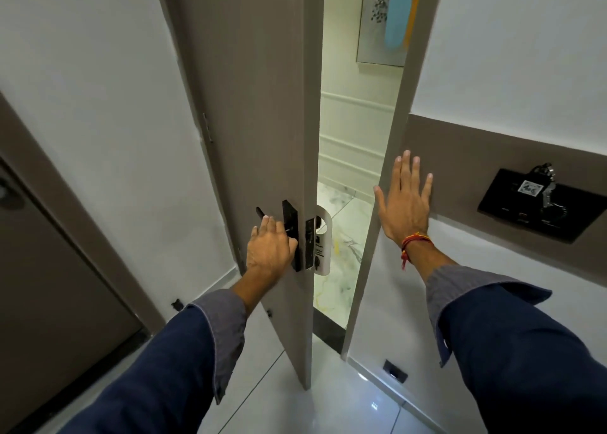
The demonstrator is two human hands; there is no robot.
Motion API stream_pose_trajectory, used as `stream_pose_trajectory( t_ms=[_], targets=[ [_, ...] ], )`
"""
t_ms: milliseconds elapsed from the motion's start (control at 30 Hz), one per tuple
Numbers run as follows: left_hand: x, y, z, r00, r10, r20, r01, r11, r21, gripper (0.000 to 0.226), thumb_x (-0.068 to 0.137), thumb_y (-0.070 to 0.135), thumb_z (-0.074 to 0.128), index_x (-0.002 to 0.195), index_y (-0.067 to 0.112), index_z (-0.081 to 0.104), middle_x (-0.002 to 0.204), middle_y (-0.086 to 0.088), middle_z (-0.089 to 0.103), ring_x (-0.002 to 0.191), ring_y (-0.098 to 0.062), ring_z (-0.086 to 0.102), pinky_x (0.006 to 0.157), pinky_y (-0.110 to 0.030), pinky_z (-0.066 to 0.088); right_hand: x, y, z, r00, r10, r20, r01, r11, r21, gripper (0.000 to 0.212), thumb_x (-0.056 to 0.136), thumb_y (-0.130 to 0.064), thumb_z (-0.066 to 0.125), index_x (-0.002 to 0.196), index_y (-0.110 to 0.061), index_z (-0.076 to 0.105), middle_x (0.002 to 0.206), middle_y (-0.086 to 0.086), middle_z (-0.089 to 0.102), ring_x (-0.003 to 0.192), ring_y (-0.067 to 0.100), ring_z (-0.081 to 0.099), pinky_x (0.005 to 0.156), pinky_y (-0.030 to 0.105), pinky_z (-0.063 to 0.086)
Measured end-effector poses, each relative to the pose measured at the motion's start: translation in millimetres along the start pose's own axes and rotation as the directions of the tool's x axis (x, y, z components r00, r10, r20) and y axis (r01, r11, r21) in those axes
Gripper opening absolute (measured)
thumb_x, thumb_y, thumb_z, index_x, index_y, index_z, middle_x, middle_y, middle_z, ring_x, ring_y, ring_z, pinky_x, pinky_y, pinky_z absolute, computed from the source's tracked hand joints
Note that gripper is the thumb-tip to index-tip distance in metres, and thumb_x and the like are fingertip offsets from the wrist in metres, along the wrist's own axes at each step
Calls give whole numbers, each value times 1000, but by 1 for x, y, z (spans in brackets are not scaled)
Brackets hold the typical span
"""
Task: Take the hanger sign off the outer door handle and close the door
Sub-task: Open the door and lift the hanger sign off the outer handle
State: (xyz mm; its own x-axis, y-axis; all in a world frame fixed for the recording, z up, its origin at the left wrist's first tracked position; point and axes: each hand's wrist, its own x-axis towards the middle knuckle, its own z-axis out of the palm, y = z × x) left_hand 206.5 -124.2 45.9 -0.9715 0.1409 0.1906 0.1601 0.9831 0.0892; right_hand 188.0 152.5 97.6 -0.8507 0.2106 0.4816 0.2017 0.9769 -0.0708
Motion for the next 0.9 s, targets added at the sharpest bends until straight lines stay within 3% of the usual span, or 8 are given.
stream_pose_trajectory(
  t_ms=[233,333,400,500,600,700,800,900],
  targets=[
    [-28,-26,-6,999,-35,-18,34,999,-25,56,102,35,33,147,1,34,157,-21,34,148,-31,26,120,-49,29,-7,-37,7,988,-152,12,151,987,56,77,109,-51,23,167,-4,5,177,13,0,164,32,2,132,57,8],
    [-35,-36,-9,999,-47,-12,47,999,-15,56,103,36,32,147,2,34,158,-20,32,149,-31,25,121,-49,27,-14,-60,15,949,-306,75,292,943,158,74,110,-51,22,167,-7,6,177,12,1,164,29,1,133,53,5],
    [-39,-42,-12,998,-55,-13,55,998,-6,55,103,36,32,146,2,35,158,-20,31,148,-31,25,121,-48,26,-19,-80,21,898,-423,120,388,891,236,67,111,-50,24,163,-7,28,174,13,21,165,27,7,134,52,6],
    [-44,-49,-13,997,-76,-16,76,997,-5,56,103,37,31,147,3,34,159,-19,30,149,-30,24,122,-48,26,-29,-107,27,829,-539,151,449,800,398,52,111,-46,32,134,-8,60,150,14,57,158,28,31,133,49,17],
    [-48,-58,-12,996,-93,-18,93,996,14,57,103,38,31,148,3,31,159,-19,30,149,-30,24,122,-48,27,-37,-127,31,774,-612,161,485,737,471,39,110,-41,37,110,-9,61,122,14,67,131,33,55,121,47,36],
    [-54,-65,-10,994,-107,-27,107,994,21,58,103,39,30,148,4,31,160,-19,29,149,-30,23,121,-48,27,-38,-137,31,780,-612,131,477,717,509,31,110,-28,37,92,-9,54,95,9,61,93,29,54,95,47,49],
    [-57,-72,-8,992,-120,-34,121,992,39,59,104,41,28,151,6,26,162,-17,25,151,-29,20,122,-48,25,-32,-146,30,781,-607,143,465,720,516,28,109,-19,38,84,-11,46,89,9,56,84,25,46,86,47,49],
    [-60,-75,-6,991,-127,-42,130,990,52,60,104,42,26,153,7,21,164,-15,20,152,-27,15,123,-48,22,-22,-153,33,797,-578,174,439,753,491,24,106,-10,41,87,-5,55,92,13,60,89,30,54,81,44,50]
  ],
)
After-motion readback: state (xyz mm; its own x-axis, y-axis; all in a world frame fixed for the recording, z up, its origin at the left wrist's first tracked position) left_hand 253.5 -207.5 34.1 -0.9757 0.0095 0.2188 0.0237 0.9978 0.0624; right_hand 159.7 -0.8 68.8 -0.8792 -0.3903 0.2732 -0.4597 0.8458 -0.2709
